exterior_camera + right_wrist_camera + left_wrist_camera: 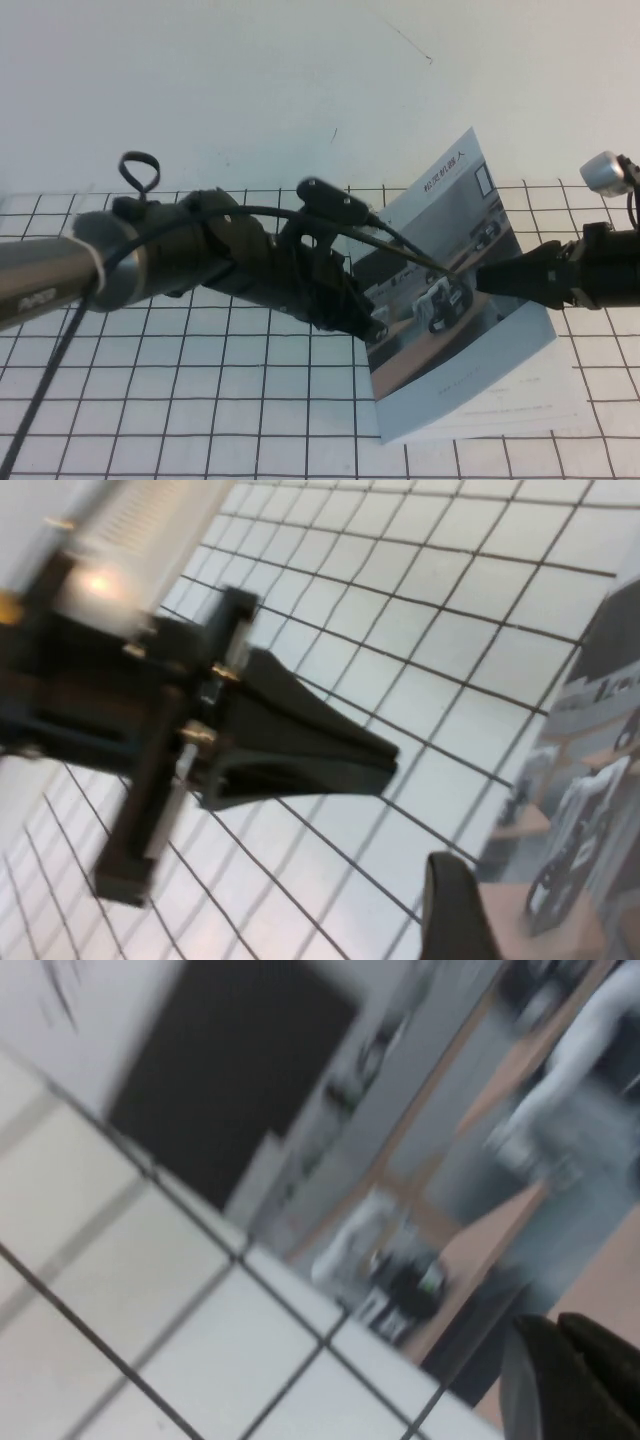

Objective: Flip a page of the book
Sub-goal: Open the closed book

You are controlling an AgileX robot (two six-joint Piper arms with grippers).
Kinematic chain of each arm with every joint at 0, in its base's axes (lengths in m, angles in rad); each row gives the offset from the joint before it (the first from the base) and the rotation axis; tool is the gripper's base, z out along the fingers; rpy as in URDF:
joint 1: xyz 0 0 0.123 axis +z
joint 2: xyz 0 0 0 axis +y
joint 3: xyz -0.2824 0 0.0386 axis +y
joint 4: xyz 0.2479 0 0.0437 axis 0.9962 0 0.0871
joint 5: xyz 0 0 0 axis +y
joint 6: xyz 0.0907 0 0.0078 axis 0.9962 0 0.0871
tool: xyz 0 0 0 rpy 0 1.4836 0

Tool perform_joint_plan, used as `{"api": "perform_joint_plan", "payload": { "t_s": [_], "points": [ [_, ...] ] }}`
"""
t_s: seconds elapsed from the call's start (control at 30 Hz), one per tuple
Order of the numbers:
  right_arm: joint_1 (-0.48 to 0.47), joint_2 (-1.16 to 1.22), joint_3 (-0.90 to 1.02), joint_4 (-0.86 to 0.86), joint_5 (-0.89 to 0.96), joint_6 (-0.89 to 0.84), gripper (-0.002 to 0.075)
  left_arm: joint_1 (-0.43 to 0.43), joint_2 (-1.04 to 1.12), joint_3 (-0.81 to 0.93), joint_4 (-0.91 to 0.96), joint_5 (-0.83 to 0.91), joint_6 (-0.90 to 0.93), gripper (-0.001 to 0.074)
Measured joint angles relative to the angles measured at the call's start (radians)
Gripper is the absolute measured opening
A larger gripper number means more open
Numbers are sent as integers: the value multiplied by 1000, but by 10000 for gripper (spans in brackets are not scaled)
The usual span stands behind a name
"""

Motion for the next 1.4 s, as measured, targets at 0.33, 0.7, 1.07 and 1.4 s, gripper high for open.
{"api": "perform_joint_plan", "payload": {
  "t_s": [0.33, 0.7, 1.07, 1.4],
  "points": [
    [2, 0, 0, 81, 87, 4, 381, -206, -254, 21, 197, -52, -28, -2],
    [2, 0, 0, 97, 179, 4, 381, -623, -266, 109, 593, -295, -327, -2],
    [62, 0, 0, 114, 183, -18, 381, -606, -56, 136, 668, -482, -401, -2],
    [62, 0, -2, 129, 206, -44, 380, -452, -15, 136, 527, -478, -401, -2]
  ]
}}
